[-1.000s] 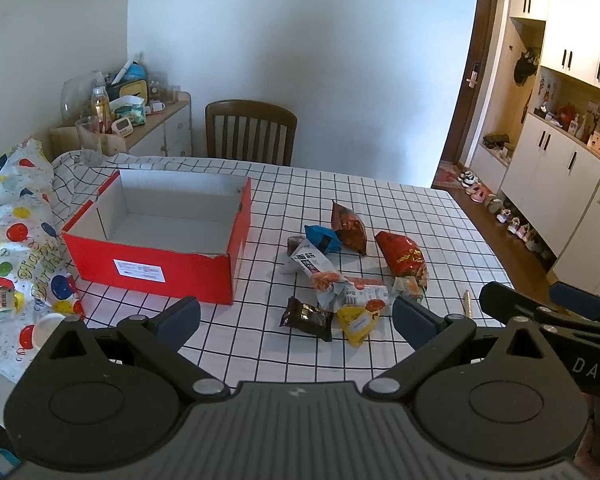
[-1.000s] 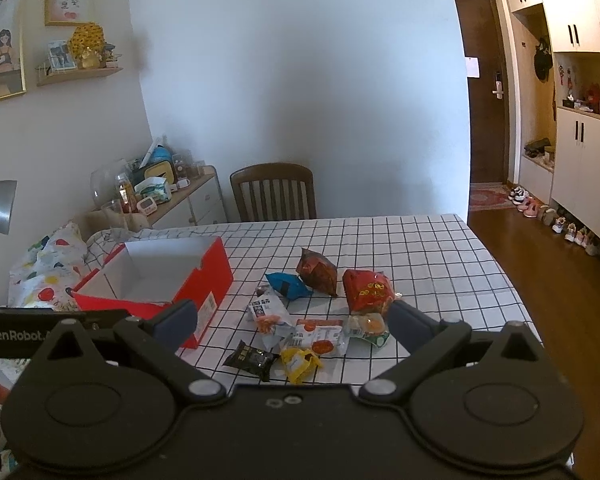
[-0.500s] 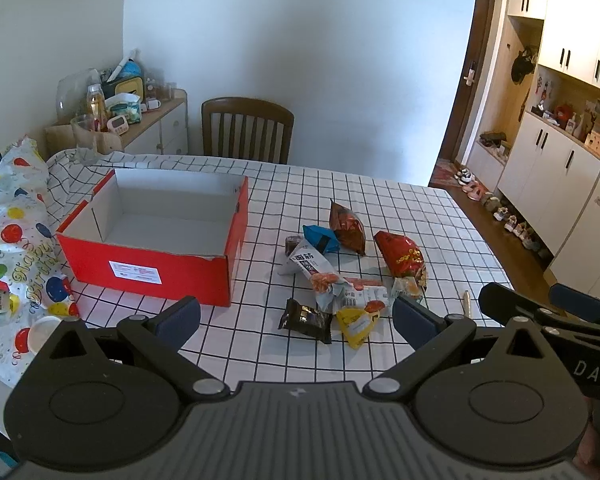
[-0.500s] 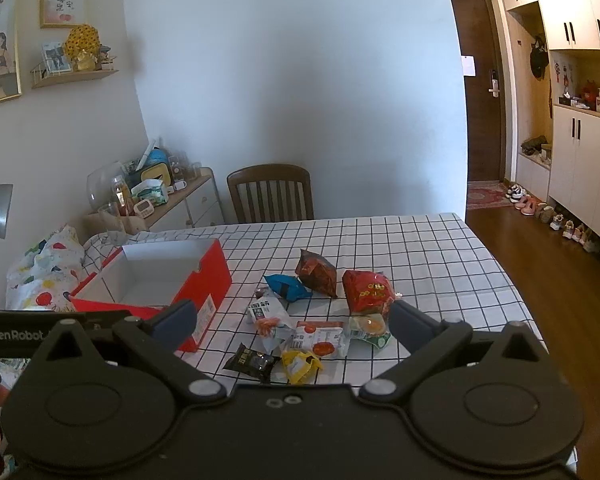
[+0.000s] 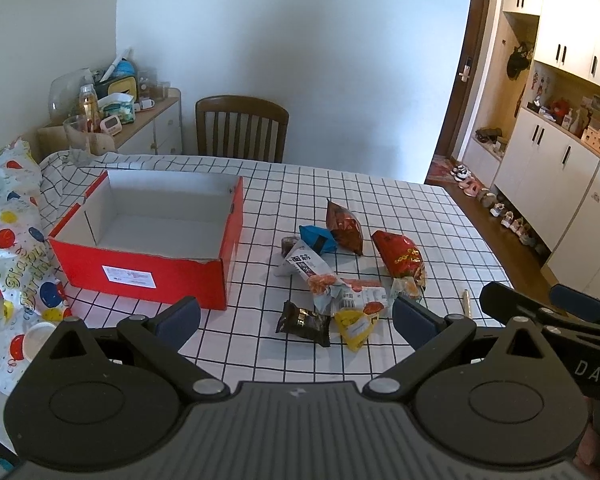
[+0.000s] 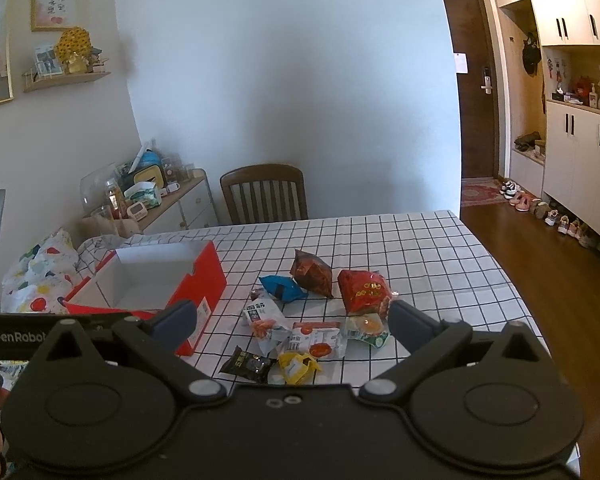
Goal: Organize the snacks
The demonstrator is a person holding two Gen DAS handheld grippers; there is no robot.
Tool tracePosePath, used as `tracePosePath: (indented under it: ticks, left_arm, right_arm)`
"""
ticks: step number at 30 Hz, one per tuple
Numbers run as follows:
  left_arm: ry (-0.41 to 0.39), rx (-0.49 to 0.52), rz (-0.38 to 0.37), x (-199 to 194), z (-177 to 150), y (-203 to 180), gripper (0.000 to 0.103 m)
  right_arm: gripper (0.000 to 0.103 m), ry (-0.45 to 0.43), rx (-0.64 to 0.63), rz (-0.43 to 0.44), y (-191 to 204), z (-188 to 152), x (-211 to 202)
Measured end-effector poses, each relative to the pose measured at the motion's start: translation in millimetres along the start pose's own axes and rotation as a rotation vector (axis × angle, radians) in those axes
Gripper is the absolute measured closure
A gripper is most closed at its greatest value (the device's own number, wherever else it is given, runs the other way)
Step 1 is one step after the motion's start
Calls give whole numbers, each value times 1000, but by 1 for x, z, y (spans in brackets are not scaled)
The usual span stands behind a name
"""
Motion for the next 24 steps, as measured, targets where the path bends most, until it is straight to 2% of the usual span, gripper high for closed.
tracePosePath:
  ticks: [12, 24]
  left_arm:
    - [2, 4, -25, 14, 11, 9, 0]
    - [42, 33, -134, 46, 24, 26, 0]
  right_arm:
    - [1, 2, 14, -23, 2, 3, 12]
    - [2, -1, 54, -111, 11, 5, 26]
Point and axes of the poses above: each gripper's, at about its wrist camera, not at the fingertips, and x roughly the way its jaws point, y to its left, z to its top, the point moved 5 cm from there along x, roughly the way its jaws point, and after that the axes turned 4 degrees about y, right-handed, at the moved point
